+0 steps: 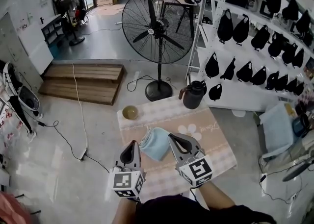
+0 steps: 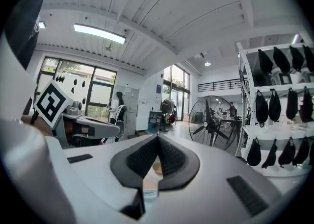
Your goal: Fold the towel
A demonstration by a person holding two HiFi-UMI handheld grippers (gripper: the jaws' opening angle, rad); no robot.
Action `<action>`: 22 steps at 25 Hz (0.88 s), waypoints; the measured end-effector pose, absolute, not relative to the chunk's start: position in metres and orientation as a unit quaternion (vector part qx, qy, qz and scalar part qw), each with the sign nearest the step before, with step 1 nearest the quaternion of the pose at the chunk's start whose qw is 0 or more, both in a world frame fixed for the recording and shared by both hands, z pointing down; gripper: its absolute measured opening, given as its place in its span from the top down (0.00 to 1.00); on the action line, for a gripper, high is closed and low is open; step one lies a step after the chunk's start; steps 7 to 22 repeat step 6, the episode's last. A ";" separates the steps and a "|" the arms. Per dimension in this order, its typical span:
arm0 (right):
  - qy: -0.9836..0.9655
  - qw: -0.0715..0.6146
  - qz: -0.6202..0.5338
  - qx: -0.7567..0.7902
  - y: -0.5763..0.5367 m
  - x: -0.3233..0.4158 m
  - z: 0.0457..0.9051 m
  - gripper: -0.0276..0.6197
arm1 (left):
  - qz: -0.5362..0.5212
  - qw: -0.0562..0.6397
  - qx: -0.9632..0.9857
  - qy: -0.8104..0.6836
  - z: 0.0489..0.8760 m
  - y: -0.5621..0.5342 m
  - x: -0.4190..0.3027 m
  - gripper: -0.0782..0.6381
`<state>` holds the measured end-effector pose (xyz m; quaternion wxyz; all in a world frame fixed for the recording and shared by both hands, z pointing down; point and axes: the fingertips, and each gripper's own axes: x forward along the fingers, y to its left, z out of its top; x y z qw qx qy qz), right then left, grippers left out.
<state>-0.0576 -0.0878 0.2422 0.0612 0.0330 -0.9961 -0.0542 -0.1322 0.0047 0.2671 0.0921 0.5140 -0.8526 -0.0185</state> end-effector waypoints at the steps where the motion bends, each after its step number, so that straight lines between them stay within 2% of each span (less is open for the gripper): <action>1: -0.996 0.061 -0.054 0.033 -0.088 -0.058 0.243 0.96 | -0.018 0.092 0.514 -0.853 0.268 0.004 -0.133 0.88; 22: -0.996 0.071 -0.047 0.035 -0.089 -0.057 0.251 0.96 | -0.021 0.098 0.513 -0.852 0.273 0.005 -0.132 0.88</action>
